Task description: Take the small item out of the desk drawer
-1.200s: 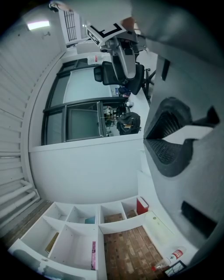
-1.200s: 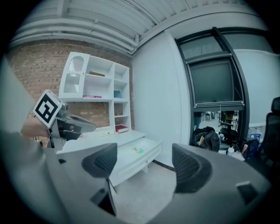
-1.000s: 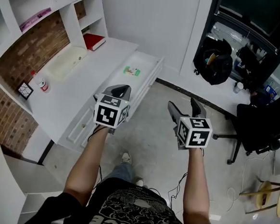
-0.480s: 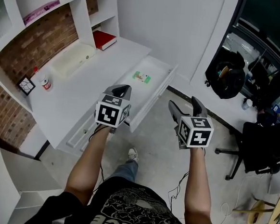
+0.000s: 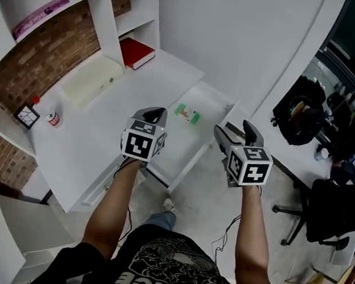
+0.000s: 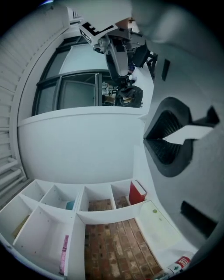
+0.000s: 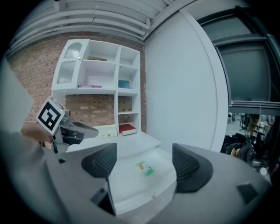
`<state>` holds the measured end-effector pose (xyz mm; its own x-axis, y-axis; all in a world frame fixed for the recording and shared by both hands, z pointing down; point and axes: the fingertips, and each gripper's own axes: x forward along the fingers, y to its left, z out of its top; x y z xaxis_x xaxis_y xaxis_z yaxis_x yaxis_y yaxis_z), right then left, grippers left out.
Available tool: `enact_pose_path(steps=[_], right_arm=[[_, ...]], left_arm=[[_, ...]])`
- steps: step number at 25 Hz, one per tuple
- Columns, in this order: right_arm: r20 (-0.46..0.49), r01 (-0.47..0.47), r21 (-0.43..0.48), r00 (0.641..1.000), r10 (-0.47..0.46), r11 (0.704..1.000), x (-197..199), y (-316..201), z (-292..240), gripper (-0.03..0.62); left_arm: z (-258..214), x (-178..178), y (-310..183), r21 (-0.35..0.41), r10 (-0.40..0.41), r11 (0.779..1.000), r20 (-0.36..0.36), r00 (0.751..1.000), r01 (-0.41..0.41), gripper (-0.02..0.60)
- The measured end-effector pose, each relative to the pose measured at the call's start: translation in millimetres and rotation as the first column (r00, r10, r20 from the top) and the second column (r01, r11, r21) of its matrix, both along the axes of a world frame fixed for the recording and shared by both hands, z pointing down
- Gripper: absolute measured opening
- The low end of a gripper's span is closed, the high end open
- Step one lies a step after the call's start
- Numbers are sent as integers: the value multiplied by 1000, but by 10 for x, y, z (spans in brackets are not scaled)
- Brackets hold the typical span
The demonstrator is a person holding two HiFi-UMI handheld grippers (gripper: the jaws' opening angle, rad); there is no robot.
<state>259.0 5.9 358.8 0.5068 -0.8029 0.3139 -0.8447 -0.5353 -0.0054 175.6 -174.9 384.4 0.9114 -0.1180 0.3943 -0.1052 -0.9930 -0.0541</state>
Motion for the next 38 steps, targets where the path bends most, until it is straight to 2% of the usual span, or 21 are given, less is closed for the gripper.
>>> enact_pose_path(steps=[7, 14, 18, 22, 29, 35, 38], right_arm=[[14, 54, -33, 998, -53, 998, 483, -682, 46, 387], [35, 93, -77, 995, -91, 993, 749, -1068, 154, 393], [63, 166, -129, 985, -159, 978, 802, -1267, 291, 397], [89, 268, -222, 963, -254, 938, 773, -1446, 515, 419], [148, 360, -313, 933, -329, 879, 899, -1649, 918, 431], [201, 494, -376, 869, -451, 784, 970, -1914, 1317, 437], [231, 531, -389, 847, -478, 753, 1043, -1958, 1502, 440]], left_arm=[[61, 463, -588, -17, -25, 1000, 16, 1000, 26, 8], [163, 703, -974, -50, -56, 997, 26, 998, 57, 8], [253, 783, -1108, -68, -70, 995, 28, 997, 72, 8], [407, 807, -1210, -89, -94, 991, 36, 995, 97, 8], [632, 814, -1274, -100, -134, 985, 49, 990, 138, 8], [763, 785, -1294, -93, -220, 970, 55, 974, 225, 8], [836, 887, -1274, -89, -248, 964, 50, 967, 252, 8]])
